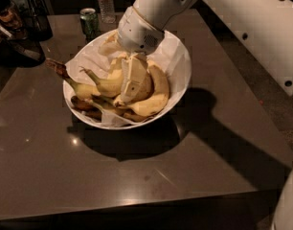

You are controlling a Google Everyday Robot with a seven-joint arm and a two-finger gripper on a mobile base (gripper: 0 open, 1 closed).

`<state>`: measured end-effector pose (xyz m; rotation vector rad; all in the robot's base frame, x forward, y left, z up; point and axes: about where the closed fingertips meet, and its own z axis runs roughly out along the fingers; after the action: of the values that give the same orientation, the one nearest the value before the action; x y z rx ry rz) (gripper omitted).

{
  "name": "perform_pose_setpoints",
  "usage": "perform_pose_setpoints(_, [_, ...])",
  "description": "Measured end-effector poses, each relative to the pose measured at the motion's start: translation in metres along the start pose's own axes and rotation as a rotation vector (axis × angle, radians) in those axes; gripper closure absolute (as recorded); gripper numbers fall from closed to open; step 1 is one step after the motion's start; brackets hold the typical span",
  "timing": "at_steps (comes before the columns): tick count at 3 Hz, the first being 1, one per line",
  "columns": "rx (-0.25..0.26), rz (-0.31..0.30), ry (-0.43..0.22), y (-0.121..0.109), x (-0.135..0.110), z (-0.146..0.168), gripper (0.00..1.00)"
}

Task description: Pick banana from white bowl

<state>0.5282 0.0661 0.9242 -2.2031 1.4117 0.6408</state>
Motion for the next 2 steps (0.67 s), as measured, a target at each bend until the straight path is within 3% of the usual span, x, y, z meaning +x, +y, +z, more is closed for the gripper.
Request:
perform_pose_setpoints(1, [-0.024, 0.001, 0.004, -0.0013, 0.0014, 0.0063, 0.29])
perform_pose_setpoints(2, [-0.035, -0.008, 0.019, -0.0031, -0.0002, 0.0075, 0.52])
